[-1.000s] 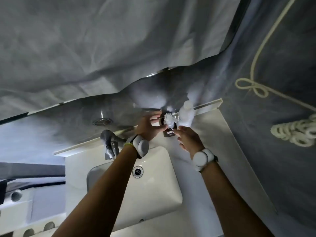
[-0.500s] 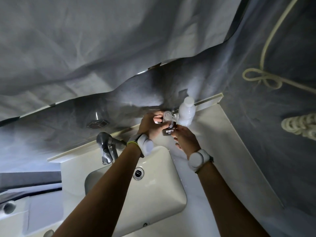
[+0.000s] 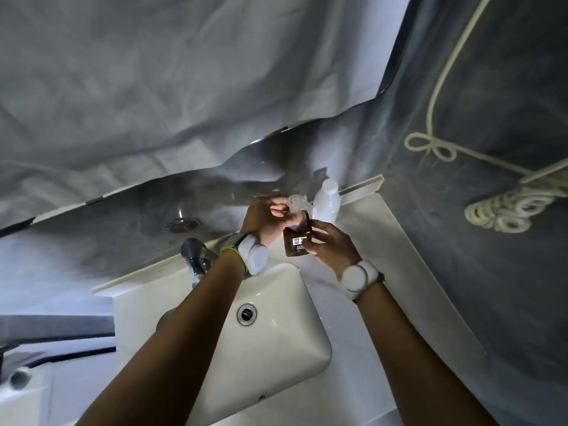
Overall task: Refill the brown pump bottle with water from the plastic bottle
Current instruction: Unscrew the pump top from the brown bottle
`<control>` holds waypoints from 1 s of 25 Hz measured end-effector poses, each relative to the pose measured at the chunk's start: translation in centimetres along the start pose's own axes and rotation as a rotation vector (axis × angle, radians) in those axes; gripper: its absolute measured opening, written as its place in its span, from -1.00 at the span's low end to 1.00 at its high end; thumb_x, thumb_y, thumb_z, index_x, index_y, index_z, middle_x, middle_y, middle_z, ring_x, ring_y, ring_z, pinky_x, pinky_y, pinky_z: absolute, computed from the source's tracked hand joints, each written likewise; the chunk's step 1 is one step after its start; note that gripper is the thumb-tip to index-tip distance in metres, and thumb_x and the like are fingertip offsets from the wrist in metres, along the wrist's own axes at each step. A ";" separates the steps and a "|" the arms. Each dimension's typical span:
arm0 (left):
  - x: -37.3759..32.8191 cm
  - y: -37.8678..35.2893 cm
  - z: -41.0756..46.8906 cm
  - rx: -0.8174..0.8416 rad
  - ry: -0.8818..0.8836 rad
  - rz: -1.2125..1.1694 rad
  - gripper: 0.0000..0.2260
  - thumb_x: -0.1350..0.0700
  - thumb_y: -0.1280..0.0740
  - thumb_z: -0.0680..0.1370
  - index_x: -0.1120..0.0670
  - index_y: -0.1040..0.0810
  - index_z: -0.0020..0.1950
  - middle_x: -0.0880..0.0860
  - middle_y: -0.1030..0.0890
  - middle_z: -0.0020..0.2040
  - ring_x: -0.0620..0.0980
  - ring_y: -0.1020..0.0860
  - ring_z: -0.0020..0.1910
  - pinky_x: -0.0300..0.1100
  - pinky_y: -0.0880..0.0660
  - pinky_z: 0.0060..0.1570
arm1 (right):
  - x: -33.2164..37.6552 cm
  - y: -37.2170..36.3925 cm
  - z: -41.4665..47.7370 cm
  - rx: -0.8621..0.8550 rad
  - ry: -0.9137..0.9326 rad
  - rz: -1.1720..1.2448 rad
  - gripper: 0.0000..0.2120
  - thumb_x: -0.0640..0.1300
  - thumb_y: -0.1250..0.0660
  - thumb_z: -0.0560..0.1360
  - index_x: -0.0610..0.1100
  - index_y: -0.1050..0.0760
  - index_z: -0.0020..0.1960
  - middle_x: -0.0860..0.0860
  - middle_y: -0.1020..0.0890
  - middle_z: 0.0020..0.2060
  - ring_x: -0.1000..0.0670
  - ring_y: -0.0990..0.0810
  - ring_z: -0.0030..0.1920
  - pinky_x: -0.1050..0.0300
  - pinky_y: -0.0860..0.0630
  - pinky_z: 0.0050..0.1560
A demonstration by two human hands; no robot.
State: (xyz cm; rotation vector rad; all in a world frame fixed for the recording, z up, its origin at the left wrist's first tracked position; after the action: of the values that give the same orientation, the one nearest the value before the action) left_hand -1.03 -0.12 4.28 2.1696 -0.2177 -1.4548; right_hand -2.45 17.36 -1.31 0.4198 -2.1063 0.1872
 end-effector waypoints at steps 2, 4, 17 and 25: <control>-1.4 0.9 -1.2 -0.004 -0.051 -0.010 -0.78 0.20 -0.59 0.46 0.18 -0.72 0.08 0.13 -0.77 0.02 -0.08 -0.64 -0.08 -0.17 -0.58 0.10 | 1.3 0.5 -0.8 0.032 0.032 -0.017 -0.47 -0.42 -0.49 0.48 -0.16 -0.54 0.42 -0.13 -0.67 0.21 -0.07 -0.64 0.24 0.20 -0.58 0.03; -2.8 1.5 -2.2 0.014 -0.093 -0.053 -0.75 0.21 -0.60 0.45 0.19 -0.73 0.11 0.13 -0.78 0.04 -0.01 -0.70 -0.01 -0.11 -0.62 0.18 | 2.6 1.0 -1.5 0.059 0.061 -0.041 -0.41 -0.42 -0.56 0.42 -0.13 -0.54 0.40 -0.13 -0.68 0.24 -0.10 -0.63 0.29 0.03 -0.58 0.22; -13.7 6.7 -10.5 0.025 -0.293 -0.201 -0.93 0.26 -0.54 0.51 0.18 -0.72 -0.03 0.08 -0.74 -0.12 -0.16 -0.68 -0.17 -0.35 -0.58 -0.05 | 11.5 3.6 -8.0 0.352 0.312 -0.156 -0.45 -0.16 -0.69 0.35 -0.04 -0.60 0.28 0.06 -0.74 0.17 0.04 -0.67 0.25 0.08 -0.58 0.28; -17.3 10.0 -15.2 0.176 -0.418 -0.334 -0.72 0.29 -0.29 0.67 0.30 -0.55 0.37 0.21 -0.70 0.27 0.07 -0.66 0.21 -0.15 -0.61 0.27 | 17.0 4.7 -13.9 0.631 0.371 -0.106 -0.57 -0.22 -0.53 0.44 -0.19 -0.57 0.29 -0.08 -0.72 0.11 -0.06 -0.69 0.21 0.08 -0.64 0.21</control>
State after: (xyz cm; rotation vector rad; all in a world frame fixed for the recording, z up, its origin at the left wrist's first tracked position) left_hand 6.95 3.30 27.83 2.0822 -0.1345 -2.1496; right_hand -1.56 22.04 20.63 0.7969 -1.6209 0.8137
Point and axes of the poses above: each hand's wrist, its own z-axis towards the middle knuckle, its own y-axis out of the back of the hand, x = y × z, the point moved 1 cm from there along z, towards the middle knuckle
